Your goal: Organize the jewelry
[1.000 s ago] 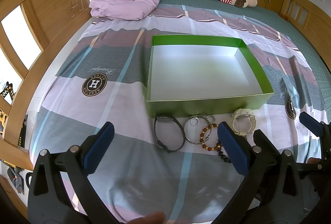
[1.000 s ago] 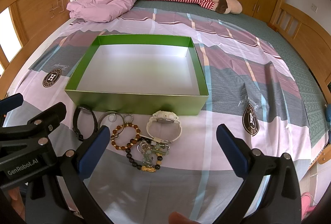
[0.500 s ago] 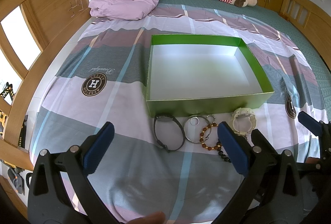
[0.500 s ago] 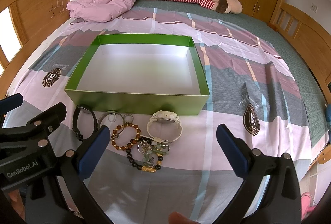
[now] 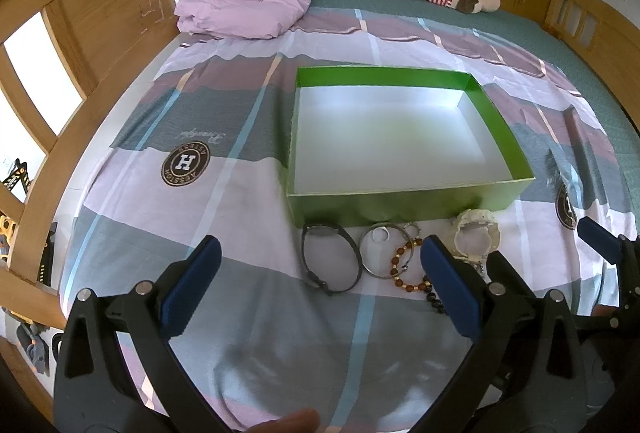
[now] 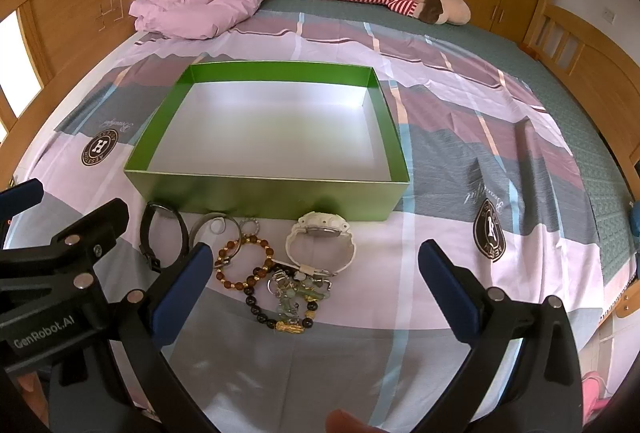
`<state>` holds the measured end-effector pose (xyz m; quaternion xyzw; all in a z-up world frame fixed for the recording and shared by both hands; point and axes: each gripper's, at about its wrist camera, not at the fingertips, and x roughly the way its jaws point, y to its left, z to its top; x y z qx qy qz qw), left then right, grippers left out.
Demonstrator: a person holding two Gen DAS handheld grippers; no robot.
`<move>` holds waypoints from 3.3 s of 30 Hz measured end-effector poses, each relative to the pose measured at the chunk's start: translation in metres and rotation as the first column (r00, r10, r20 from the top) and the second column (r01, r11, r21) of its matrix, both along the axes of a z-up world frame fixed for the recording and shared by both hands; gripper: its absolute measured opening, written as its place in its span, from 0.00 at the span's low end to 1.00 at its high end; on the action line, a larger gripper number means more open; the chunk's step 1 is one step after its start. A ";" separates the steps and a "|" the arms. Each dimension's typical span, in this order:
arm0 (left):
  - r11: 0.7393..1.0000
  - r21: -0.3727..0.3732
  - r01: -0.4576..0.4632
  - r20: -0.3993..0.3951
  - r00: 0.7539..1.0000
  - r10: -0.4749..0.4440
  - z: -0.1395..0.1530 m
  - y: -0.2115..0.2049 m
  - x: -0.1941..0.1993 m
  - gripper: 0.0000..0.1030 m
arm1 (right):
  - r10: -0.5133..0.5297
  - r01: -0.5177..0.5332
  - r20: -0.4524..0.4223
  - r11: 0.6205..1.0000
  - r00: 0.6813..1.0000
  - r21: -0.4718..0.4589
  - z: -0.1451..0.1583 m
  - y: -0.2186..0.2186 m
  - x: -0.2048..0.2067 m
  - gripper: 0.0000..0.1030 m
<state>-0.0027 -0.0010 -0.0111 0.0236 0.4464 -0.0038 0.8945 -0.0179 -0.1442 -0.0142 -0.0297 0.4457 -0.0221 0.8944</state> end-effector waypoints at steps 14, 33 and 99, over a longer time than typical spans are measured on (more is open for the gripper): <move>0.999 -0.032 -0.040 -0.044 0.998 0.039 -0.004 0.020 0.011 0.95 | -0.146 0.143 -0.042 0.987 0.988 -0.074 -0.017 -0.044 0.026 0.97; 1.000 -0.028 -0.002 -0.196 0.981 -0.003 -0.061 0.010 0.037 0.91 | -0.076 0.096 -0.279 0.994 0.957 0.058 -0.090 -0.027 0.071 0.50; 0.996 0.021 0.086 -0.260 0.963 -0.077 -0.097 -0.026 0.056 0.58 | -0.129 0.136 -0.140 0.990 0.982 0.040 -0.065 -0.052 0.056 0.10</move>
